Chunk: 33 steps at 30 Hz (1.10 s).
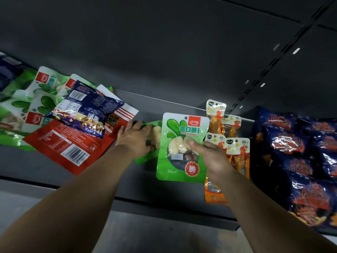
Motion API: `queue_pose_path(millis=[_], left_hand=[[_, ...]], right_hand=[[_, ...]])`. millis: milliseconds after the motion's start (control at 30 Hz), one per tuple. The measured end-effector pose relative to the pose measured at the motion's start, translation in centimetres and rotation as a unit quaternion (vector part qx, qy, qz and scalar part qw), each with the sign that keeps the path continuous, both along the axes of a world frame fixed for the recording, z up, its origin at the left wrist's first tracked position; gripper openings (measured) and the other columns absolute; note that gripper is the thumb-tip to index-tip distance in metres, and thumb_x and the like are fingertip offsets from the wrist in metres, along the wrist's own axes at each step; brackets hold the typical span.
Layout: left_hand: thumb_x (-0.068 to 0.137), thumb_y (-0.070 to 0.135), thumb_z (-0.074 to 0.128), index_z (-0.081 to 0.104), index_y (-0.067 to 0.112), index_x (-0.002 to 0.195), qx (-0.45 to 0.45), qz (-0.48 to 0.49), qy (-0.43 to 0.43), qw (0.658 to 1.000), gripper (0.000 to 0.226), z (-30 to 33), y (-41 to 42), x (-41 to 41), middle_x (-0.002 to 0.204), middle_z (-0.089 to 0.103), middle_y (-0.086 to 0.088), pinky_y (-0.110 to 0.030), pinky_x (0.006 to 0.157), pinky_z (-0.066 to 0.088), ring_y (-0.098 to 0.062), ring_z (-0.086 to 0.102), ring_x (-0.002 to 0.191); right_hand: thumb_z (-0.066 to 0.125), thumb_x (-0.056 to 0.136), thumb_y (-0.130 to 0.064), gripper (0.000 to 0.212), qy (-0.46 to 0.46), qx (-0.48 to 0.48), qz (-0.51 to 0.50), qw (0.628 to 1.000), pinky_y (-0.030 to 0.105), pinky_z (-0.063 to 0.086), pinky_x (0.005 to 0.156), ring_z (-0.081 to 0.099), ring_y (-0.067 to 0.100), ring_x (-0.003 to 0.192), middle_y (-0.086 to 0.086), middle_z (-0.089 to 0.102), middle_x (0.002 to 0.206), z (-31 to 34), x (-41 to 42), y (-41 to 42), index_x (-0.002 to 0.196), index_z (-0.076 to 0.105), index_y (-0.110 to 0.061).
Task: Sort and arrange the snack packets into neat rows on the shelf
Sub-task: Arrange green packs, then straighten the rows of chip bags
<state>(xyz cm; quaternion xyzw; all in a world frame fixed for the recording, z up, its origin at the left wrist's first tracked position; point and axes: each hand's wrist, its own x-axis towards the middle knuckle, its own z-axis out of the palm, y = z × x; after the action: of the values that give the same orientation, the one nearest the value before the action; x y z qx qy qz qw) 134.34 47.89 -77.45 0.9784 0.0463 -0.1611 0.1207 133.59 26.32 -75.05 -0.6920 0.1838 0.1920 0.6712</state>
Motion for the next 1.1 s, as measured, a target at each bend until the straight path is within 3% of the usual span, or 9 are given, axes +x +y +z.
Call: queue_pose_path(millis=[233, 400, 533, 667, 767, 867, 933, 1000, 1100], left_hand=[[0.086, 0.048, 0.059, 0.016, 0.033, 0.150, 0.024, -0.077, 0.038, 0.996, 0.079, 0.8, 0.0, -1.7, 0.160, 0.004, 0.005, -0.046, 0.117, 0.009, -0.025, -0.001, 0.147], [0.087, 0.049, 0.057, 0.019, 0.031, 0.149, 0.052, -0.101, 0.045, 0.992, 0.075, 0.8, 0.1, -2.2, 0.160, 0.006, 0.003, -0.045, 0.117, 0.013, -0.026, 0.001, 0.147], [0.086, 0.050, 0.058, 0.018, 0.033, 0.149, 0.060, -0.108, 0.041, 0.991, 0.077, 1.0, -0.1, -2.3, 0.160, 0.007, 0.002, -0.044, 0.116, 0.014, -0.025, 0.002, 0.147], [0.087, 0.047, 0.059, 0.022, 0.032, 0.149, 0.024, -0.070, 0.026, 0.997, 0.074, 0.9, -0.2, -2.6, 0.158, 0.015, 0.003, -0.042, 0.116, 0.016, -0.022, 0.008, 0.146], [0.091, 0.032, 0.055, 0.045, 0.021, 0.140, -0.088, 0.016, -0.093, 0.992, 0.051, 0.7, -0.8, -3.2, 0.144, 0.044, -0.004, -0.036, 0.110, 0.031, -0.023, 0.035, 0.135], [0.092, 0.038, 0.054, 0.065, 0.011, 0.106, -0.297, 0.218, -0.160, 0.916, 0.032, 1.3, -3.0, -3.6, 0.111, 0.065, -0.015, -0.035, 0.092, 0.044, -0.033, 0.058, 0.109], [0.076, 0.061, 0.058, 0.062, 0.009, 0.088, -0.471, 0.351, -0.118, 0.801, 0.054, 2.2, -4.5, -3.5, 0.096, 0.068, -0.019, -0.046, 0.087, 0.052, -0.039, 0.063, 0.097], [0.054, 0.071, 0.069, 0.066, 0.009, 0.098, -0.580, 0.407, -0.044, 0.704, 0.076, 2.8, -5.2, -3.6, 0.100, 0.070, -0.015, -0.050, 0.089, 0.052, -0.035, 0.066, 0.097], [0.063, 0.044, 0.083, 0.067, 0.012, 0.103, -0.627, 0.378, 0.028, 0.680, 0.054, 3.7, -5.1, -4.6, 0.102, 0.072, -0.008, -0.046, 0.095, 0.049, -0.028, 0.067, 0.099]], right_hand=[[0.089, 0.028, -0.063, 0.099, -0.006, 0.003, 0.022, 1.000, 0.051, 0.045, 0.100, 0.063, 0.033, 0.105, 0.003, 0.072, 0.105, -0.7, 0.1, 0.1, 0.112, 0.067, -0.015], [0.086, 0.049, -0.046, 0.071, -0.014, 0.008, 0.020, 1.000, 0.037, 0.043, 0.099, 0.063, 0.019, 0.098, 0.002, 0.070, 0.102, 0.7, -0.6, 0.4, 0.107, 0.067, -0.010], [0.078, 0.075, -0.024, 0.017, -0.025, 0.025, 0.025, 0.999, 0.022, 0.043, 0.076, 0.061, 0.013, 0.076, -0.006, 0.066, 0.079, 1.3, -0.5, -0.5, 0.080, 0.063, -0.017], [0.075, 0.079, -0.016, 0.010, -0.034, 0.010, 0.027, 0.999, 0.015, 0.049, 0.054, 0.065, 0.009, 0.059, -0.002, 0.070, 0.074, 1.8, -0.5, -1.1, 0.080, 0.067, -0.011], [0.073, 0.082, -0.015, 0.018, -0.037, -0.006, 0.036, 0.999, 0.015, 0.048, 0.053, 0.059, 0.007, 0.058, -0.003, 0.066, 0.076, 2.2, -0.6, -1.3, 0.072, 0.057, -0.017], [0.071, 0.084, -0.015, 0.027, -0.050, 0.008, 0.046, 0.998, 0.011, 0.045, 0.055, 0.050, 0.002, 0.058, -0.009, 0.055, 0.067, 2.9, -0.8, -0.7, 0.067, 0.050, -0.020], [0.071, 0.084, -0.018, 0.028, -0.050, 0.006, 0.050, 0.997, 0.018, 0.044, 0.072, 0.048, 0.002, 0.063, -0.010, 0.055, 0.070, 3.4, -1.0, -0.1, 0.067, 0.049, -0.022], [0.073, 0.081, -0.019, 0.018, -0.042, 0.012, 0.052, 0.998, 0.025, 0.047, 0.075, 0.058, 0.008, 0.066, -0.003, 0.066, 0.077, 3.6, -1.0, 0.9, 0.071, 0.058, -0.021], [0.075, 0.079, -0.020, 0.010, -0.036, 0.027, 0.085, 0.995, 0.028, 0.051, 0.067, 0.066, 0.017, 0.070, 0.006, 0.073, 0.084, 3.4, -0.8, 2.3, 0.084, 0.069, -0.014]])
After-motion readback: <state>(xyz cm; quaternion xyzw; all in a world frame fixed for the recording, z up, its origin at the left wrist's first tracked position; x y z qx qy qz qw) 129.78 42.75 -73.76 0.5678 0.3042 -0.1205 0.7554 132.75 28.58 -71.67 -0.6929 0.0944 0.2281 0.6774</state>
